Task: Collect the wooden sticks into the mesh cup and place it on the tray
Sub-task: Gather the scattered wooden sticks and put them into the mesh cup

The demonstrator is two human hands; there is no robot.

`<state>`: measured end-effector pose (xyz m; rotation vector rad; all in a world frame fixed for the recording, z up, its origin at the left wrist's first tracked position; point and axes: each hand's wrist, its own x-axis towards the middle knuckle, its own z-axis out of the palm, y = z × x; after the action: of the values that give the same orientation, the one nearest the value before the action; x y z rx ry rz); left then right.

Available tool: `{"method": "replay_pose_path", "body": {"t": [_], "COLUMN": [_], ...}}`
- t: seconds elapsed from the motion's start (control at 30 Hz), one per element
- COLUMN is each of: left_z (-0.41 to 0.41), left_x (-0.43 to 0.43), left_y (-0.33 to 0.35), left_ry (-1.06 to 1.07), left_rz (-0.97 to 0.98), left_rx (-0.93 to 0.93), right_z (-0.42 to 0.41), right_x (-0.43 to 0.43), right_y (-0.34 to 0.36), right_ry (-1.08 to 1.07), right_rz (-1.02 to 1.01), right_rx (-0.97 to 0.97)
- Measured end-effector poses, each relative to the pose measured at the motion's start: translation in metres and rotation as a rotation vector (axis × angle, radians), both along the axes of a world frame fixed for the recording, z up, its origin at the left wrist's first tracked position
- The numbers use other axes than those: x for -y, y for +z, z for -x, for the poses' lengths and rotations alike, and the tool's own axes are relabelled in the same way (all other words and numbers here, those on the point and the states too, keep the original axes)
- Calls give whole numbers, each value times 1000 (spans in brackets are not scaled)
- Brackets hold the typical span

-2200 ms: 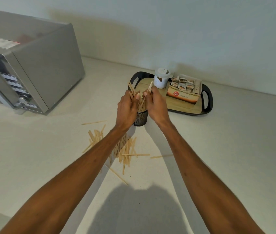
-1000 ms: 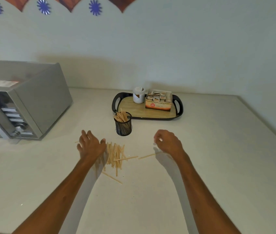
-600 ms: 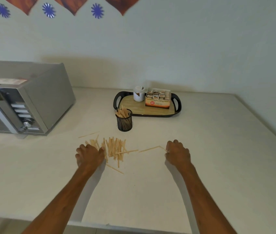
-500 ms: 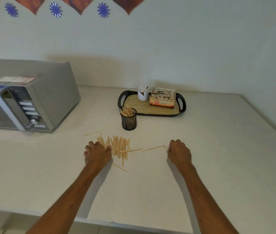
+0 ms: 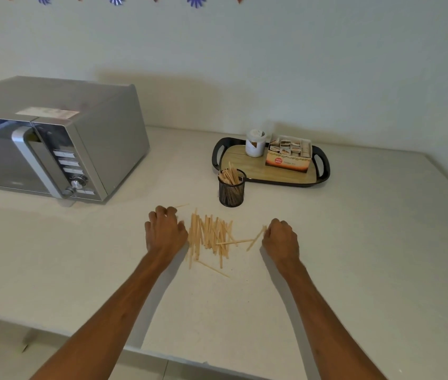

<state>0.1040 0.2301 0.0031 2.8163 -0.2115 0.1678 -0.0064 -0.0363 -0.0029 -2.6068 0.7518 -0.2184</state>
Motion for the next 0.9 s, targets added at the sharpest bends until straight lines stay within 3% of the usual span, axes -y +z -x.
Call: {"method": "replay_pose_path", "body": {"t": [0.23, 0.4, 0.57, 0.7, 0.9], "left_z": [-33, -18, -23, -35, -27], "left_x": [-6, 12, 20, 16, 35], "left_y": [5, 6, 14, 13, -3], "left_ry": [-194, -171, -116, -137, -182], "left_rz": [-129, -163, -110, -250, -128], "left_rx": [-176, -106, -25, -56, -182], "right_z": [-27, -41, -37, -35, -49], "right_x": [-46, -71, -59, -60, -106], "right_y": [0, -2, 7, 4, 2], "right_ry": [74, 135, -32, -21, 17], "right_rz": [-89, -106, -80, -103, -20], "right_rx": [12, 41, 168, -22, -85]}}
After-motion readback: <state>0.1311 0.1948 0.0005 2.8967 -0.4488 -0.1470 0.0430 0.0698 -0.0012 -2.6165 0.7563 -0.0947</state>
